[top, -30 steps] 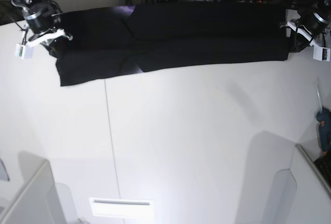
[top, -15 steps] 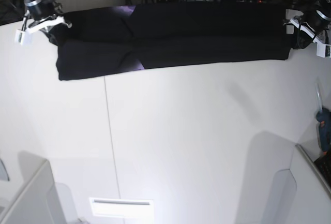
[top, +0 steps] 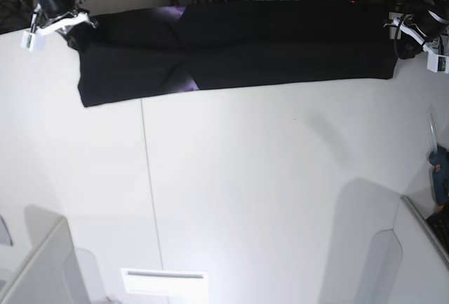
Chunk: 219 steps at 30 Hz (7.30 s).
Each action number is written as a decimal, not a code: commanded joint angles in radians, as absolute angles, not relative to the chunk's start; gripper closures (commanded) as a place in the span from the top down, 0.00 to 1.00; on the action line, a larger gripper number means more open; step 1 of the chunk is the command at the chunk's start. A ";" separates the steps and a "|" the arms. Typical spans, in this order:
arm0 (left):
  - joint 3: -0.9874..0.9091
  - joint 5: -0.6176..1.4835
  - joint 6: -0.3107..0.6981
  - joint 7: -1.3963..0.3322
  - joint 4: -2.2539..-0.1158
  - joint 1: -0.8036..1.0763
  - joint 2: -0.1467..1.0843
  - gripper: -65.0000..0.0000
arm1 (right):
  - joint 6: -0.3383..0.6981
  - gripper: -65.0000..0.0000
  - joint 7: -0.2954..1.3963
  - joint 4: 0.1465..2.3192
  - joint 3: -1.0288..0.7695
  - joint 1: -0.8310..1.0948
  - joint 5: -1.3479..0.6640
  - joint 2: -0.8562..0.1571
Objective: Fold the T-shirt properly
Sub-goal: 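Release the folded hem and raise both grippers, then grasp the folded edge with both grippers and pull it toward the hem, then pull the black strip toward the robot with both grippers, then fold the strip's end with the left gripper toward the right gripper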
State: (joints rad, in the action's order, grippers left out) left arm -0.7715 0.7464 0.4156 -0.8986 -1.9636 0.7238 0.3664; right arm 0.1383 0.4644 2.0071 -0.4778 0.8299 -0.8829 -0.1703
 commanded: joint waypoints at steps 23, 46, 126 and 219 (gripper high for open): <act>-0.725 0.750 0.414 -0.880 -1.962 0.727 0.378 0.00 | 0.142 0.00 0.495 1.931 -0.483 0.826 -0.886 -0.177; -0.796 0.754 0.414 -0.883 -1.962 0.727 0.318 0.00 | 0.389 0.00 0.481 1.946 -0.446 0.725 -0.885 -0.163; -0.811 0.990 0.415 -1.007 -1.679 0.453 0.294 0.82 | 0.392 0.43 0.616 1.923 -0.427 0.398 -0.378 0.021; -0.226 0.809 0.306 -1.012 -1.956 0.344 0.165 0.00 | 0.397 0.00 0.619 1.923 -0.665 0.367 -0.472 0.053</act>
State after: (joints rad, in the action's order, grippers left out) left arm -0.2272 0.7856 0.3008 -1.0306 -1.9400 0.3534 0.1577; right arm 0.3866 0.6407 1.9091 -0.6628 0.3698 -0.4599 0.0631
